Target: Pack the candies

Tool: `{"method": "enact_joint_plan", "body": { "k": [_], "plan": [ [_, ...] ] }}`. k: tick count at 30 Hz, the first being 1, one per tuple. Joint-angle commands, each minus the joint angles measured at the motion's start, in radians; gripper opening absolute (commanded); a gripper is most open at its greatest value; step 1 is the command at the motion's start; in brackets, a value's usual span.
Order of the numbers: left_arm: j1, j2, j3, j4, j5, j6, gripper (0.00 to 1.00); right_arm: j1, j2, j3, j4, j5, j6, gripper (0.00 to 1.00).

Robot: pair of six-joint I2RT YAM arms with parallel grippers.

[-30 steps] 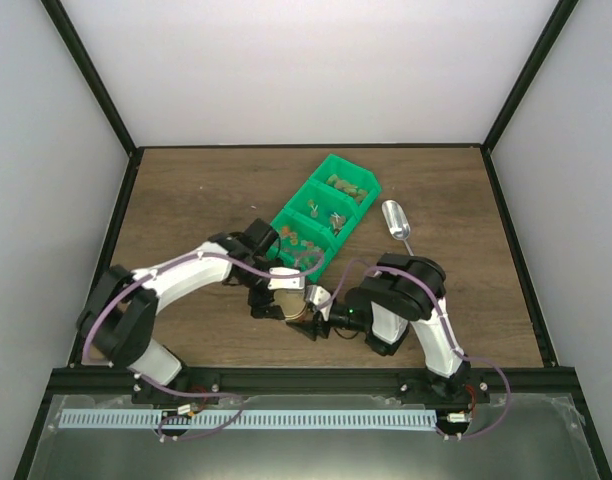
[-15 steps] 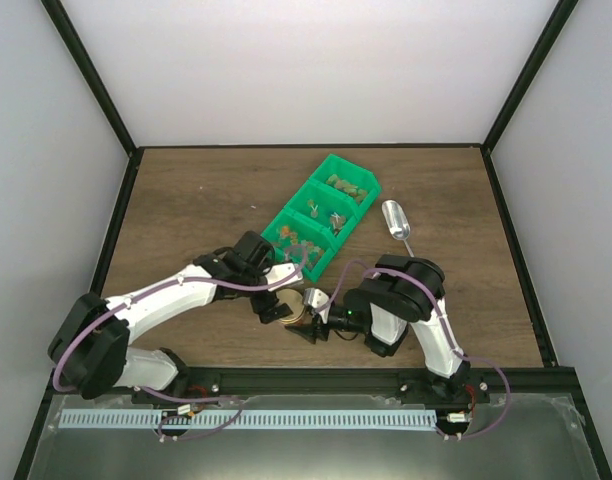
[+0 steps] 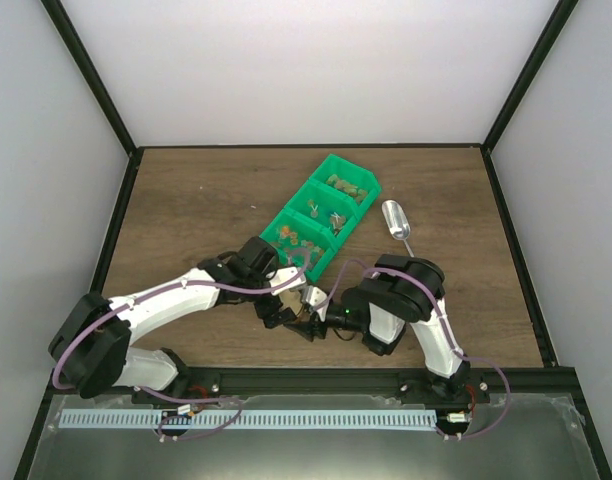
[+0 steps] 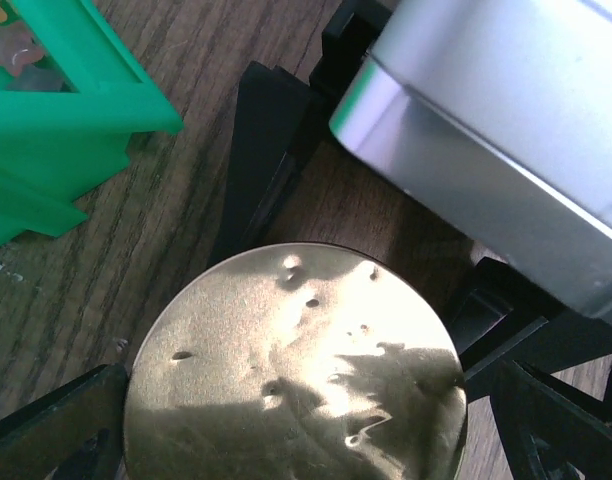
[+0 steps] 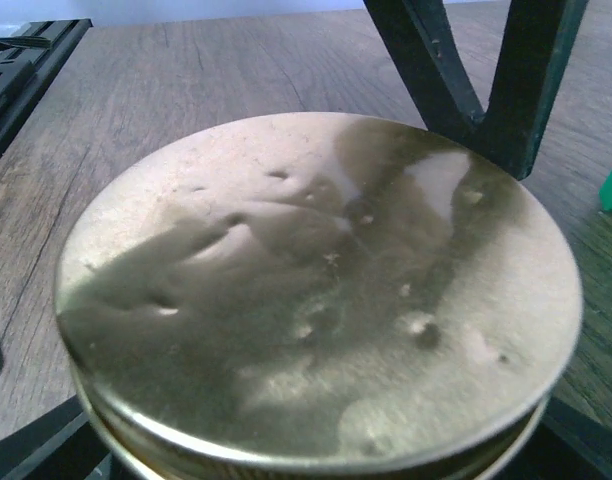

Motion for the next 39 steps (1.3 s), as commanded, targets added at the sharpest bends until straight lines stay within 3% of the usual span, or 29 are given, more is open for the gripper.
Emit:
{"method": "enact_joint_plan", "body": {
  "k": [1,7,19,25,33,36,39],
  "plan": [
    [-0.009,0.006,-0.007,0.008,0.007,-0.007,1.00,0.012,0.016,0.020,-0.028,0.055,0.012,0.68],
    [-0.011,0.022,-0.007,0.012,-0.038,0.022,0.96,0.012,0.015,0.020,-0.033,0.051,0.010,0.68],
    [0.006,0.067,0.028,-0.048,-0.062,0.279,0.88,0.011,0.000,-0.007,-0.003,-0.005,-0.013,0.68],
    [0.030,0.106,0.074,-0.167,0.011,0.577,0.88,0.011,-0.009,-0.030,0.015,-0.063,-0.050,0.67],
    [0.057,0.252,0.238,-0.337,-0.019,1.058,0.88,0.012,-0.018,-0.048,0.016,-0.092,-0.043,0.67],
    [0.062,0.310,0.327,-0.370,-0.028,1.084,0.92,0.012,-0.017,-0.047,0.012,-0.076,-0.034,0.67],
    [0.087,0.325,0.389,-0.371,0.009,0.987,1.00,0.012,-0.017,-0.042,0.006,-0.065,-0.022,0.67]
  ]
}}
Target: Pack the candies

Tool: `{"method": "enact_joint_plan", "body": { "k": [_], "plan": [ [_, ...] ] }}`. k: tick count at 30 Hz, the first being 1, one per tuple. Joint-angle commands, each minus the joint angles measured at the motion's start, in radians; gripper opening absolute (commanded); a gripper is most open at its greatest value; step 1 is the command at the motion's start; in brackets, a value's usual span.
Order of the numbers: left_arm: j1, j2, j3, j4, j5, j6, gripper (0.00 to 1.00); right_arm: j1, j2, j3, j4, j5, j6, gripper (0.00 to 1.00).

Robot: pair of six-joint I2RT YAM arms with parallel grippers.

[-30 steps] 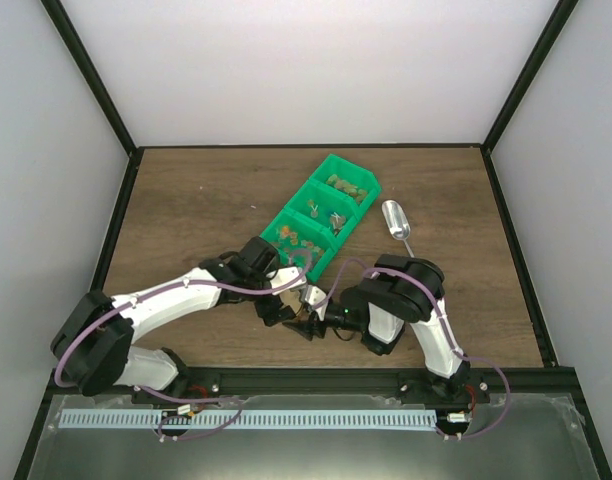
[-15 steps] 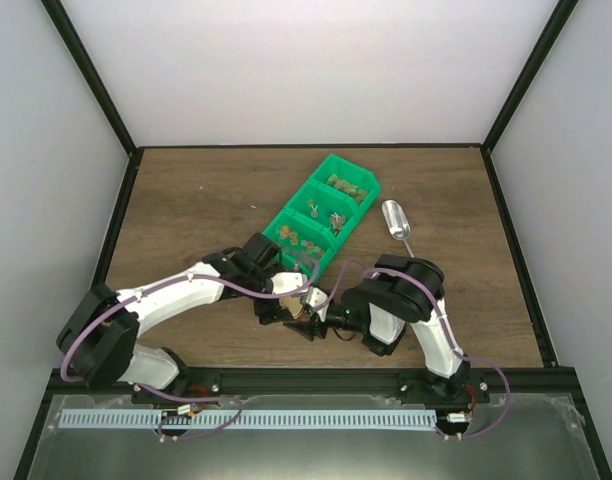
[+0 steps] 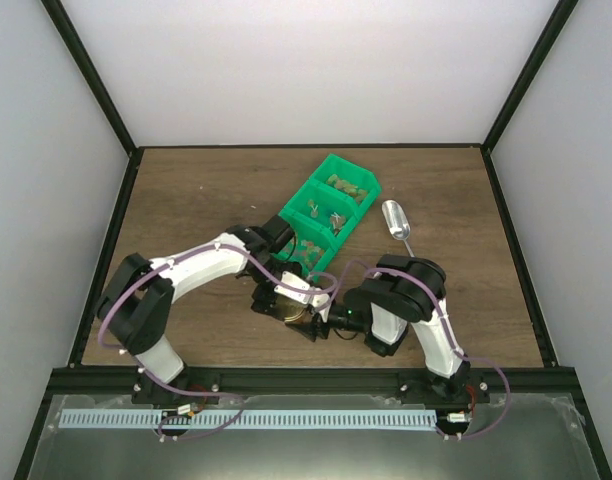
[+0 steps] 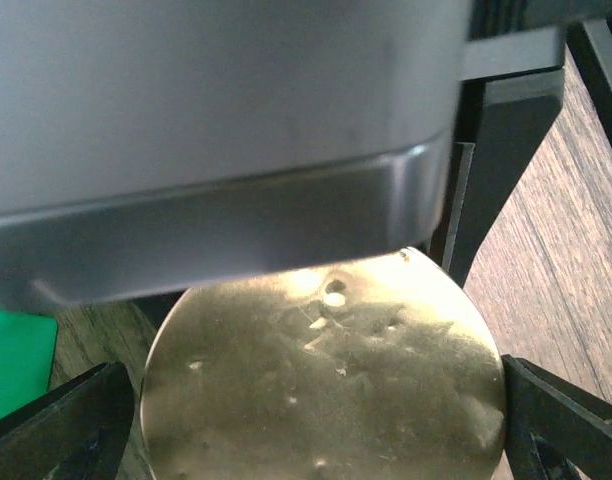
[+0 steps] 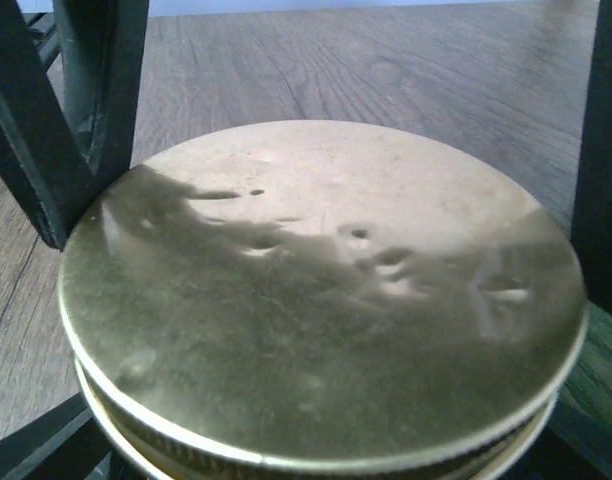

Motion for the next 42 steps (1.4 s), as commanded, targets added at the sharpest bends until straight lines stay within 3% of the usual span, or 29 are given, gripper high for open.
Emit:
{"method": "enact_joint_plan", "body": {
  "k": [1,5,11,17,28,42],
  "plan": [
    [0.053,0.035,0.085,-0.015,-0.053,0.056,1.00,0.013,-0.008,-0.019,-0.007,-0.062,0.016,0.67],
    [0.086,-0.049,0.061,-0.042,0.016,-0.089,1.00,0.014,-0.005,-0.015,-0.014,-0.027,0.038,0.67],
    [0.075,-0.254,-0.147,0.188,-0.001,-0.504,1.00,0.013,0.009,0.000,-0.021,0.035,0.066,0.68],
    [0.060,-0.237,-0.181,0.270,-0.100,-0.784,1.00,0.012,0.019,0.010,-0.029,0.090,0.075,0.68],
    [0.003,-0.212,-0.226,0.327,-0.090,-0.892,1.00,0.014,0.030,0.048,-0.098,0.215,0.107,0.68],
    [0.001,-0.145,-0.219,0.386,-0.147,-0.945,0.99,0.013,0.027,0.062,-0.124,0.232,0.109,0.68]
  ]
}}
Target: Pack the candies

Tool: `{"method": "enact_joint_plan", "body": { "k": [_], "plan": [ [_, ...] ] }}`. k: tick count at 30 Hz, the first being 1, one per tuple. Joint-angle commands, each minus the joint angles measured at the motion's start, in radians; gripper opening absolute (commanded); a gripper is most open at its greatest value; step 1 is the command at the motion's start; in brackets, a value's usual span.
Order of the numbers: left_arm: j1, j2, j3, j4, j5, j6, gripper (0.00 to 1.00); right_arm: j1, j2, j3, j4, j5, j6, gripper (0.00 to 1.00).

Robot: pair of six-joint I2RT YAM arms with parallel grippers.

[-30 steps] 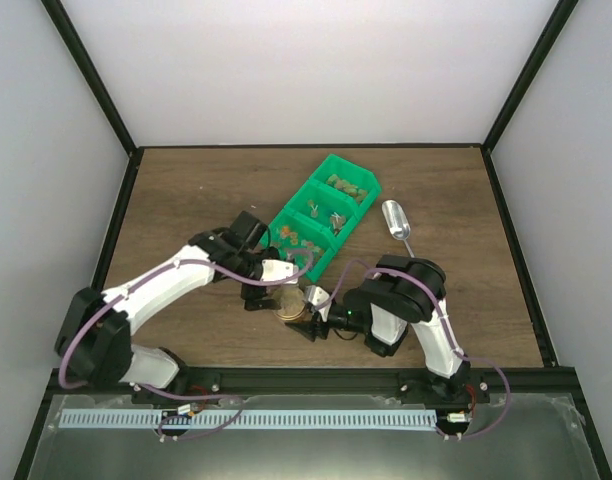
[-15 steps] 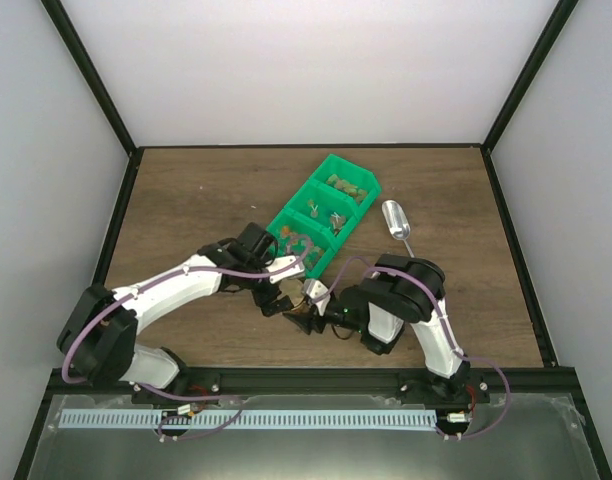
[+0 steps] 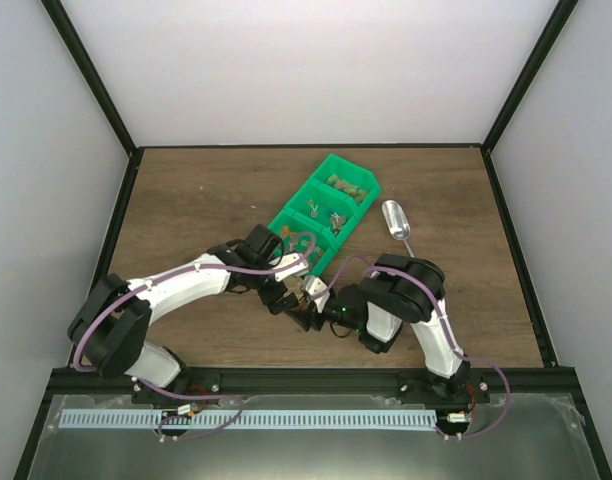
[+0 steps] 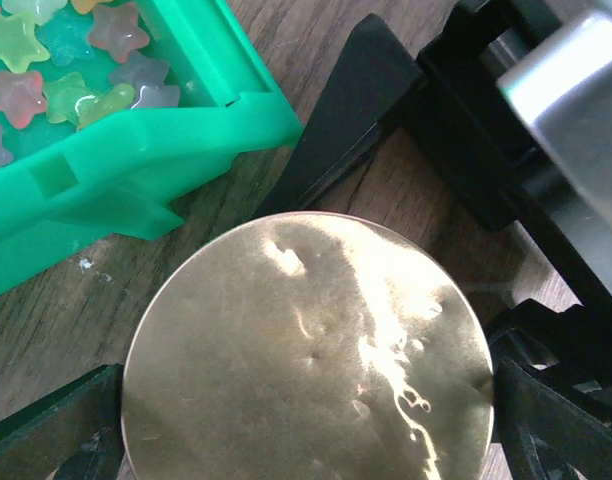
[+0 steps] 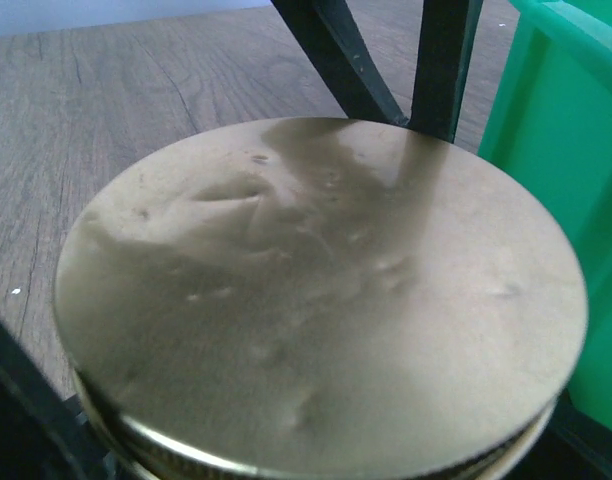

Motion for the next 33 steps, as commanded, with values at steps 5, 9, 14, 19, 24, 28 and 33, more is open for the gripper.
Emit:
{"method": "enact_joint_plan", "body": {
  "k": [5,9,14,19,24,28,33],
  "plan": [
    [-0.003,0.014,0.005,0.012,0.006,0.028,0.91,0.007,0.020,0.002,-0.074,0.029,0.004,0.67],
    [-0.002,0.021,0.023,-0.047,0.007,0.176,0.90,0.007,0.012,-0.014,-0.045,-0.044,-0.026,0.65],
    [0.003,0.060,0.073,-0.168,0.026,0.430,0.90,0.007,0.003,-0.039,-0.001,-0.195,-0.049,0.63],
    [0.002,0.082,0.108,-0.293,0.050,0.846,0.93,0.006,-0.010,-0.065,0.033,-0.341,-0.062,0.62],
    [0.000,0.165,0.227,-0.371,0.077,1.074,0.94,0.007,-0.027,-0.085,0.023,-0.382,-0.059,0.62],
    [0.001,0.216,0.310,-0.390,0.058,1.028,0.98,0.007,-0.034,-0.082,0.002,-0.336,-0.049,0.62],
    [0.071,0.161,0.308,-0.432,0.159,0.867,1.00,0.007,-0.031,-0.065,-0.027,-0.247,-0.024,0.62]
  ]
}}
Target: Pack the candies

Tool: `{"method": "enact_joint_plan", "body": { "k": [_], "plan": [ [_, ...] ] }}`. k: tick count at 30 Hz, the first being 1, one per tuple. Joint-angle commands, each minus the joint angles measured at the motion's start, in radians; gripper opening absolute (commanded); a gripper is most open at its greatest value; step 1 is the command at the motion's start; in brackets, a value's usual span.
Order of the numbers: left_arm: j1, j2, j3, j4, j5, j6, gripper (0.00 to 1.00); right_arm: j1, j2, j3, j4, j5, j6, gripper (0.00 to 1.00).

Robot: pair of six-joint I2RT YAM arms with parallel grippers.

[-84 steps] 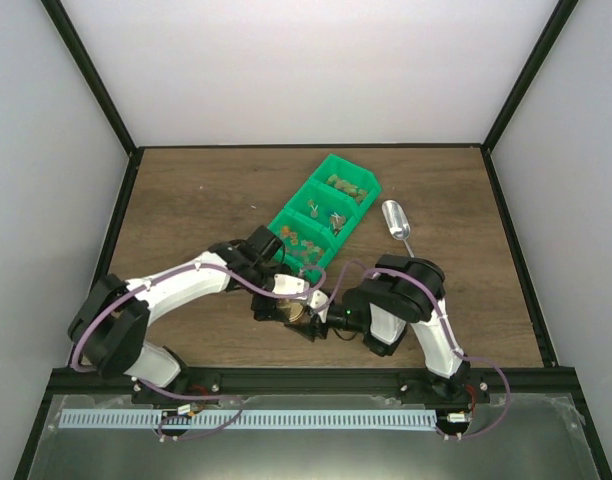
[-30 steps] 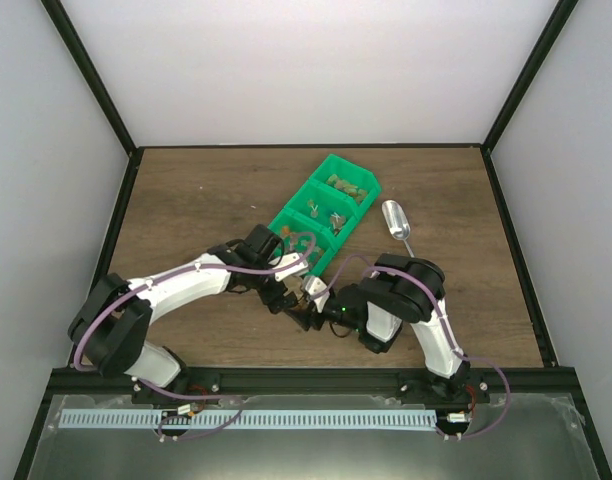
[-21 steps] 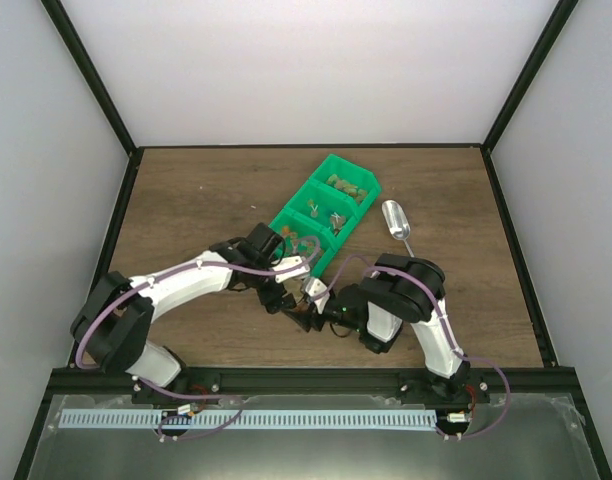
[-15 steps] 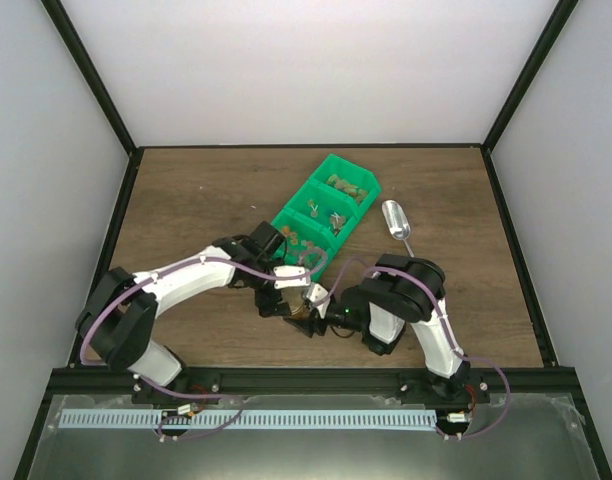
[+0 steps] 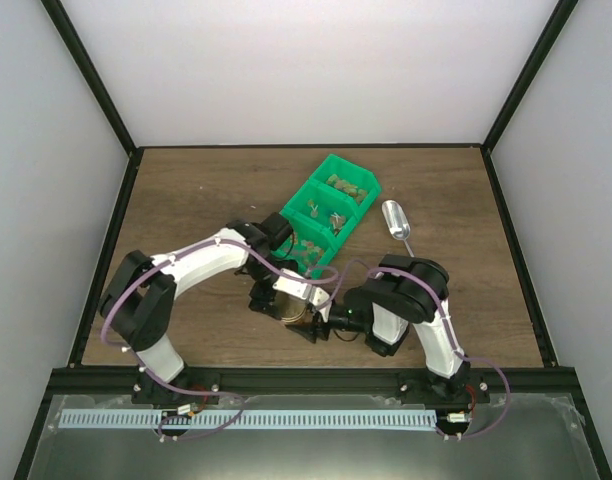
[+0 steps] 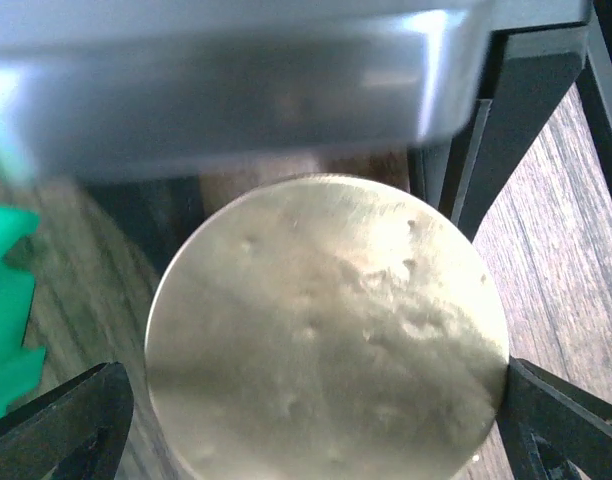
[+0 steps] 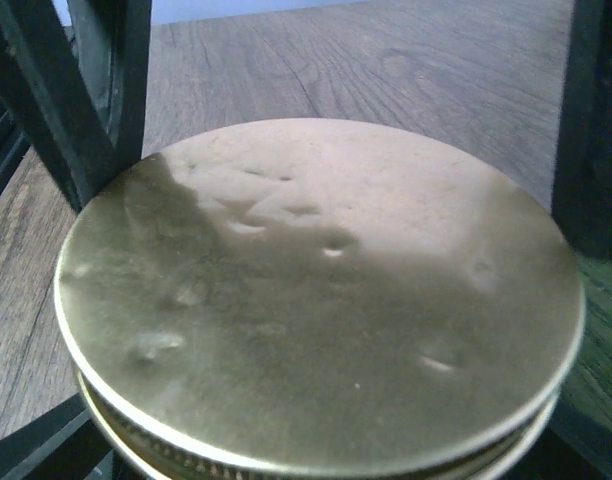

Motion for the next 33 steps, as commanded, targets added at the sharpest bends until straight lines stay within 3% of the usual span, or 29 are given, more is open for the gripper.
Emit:
{"method": "enact_joint_plan", "body": {
  "k": [1,4,8,12,20,33],
  "plan": [
    [0.077,-0.064,0.017,0.014,0.058,-0.083,1.00,0.018,-0.006,0.001,-0.047,-0.007,0.016,0.62],
    [0.093,-0.145,-0.047,0.071,0.070,-0.242,1.00,0.019,0.008,0.015,-0.050,0.079,0.032,0.62],
    [0.087,-0.238,-0.170,0.272,0.072,-0.566,1.00,0.019,0.029,0.041,-0.050,0.178,0.045,0.63],
    [0.068,-0.252,-0.226,0.386,-0.006,-0.775,1.00,0.018,0.043,0.063,-0.064,0.244,0.053,0.66],
    [0.056,-0.200,-0.235,0.446,-0.051,-0.910,1.00,0.019,0.049,0.079,-0.118,0.289,0.077,0.65],
    [0.026,-0.160,-0.262,0.483,-0.100,-0.948,1.00,0.018,0.052,0.103,-0.151,0.314,0.089,0.65]
  ]
}}
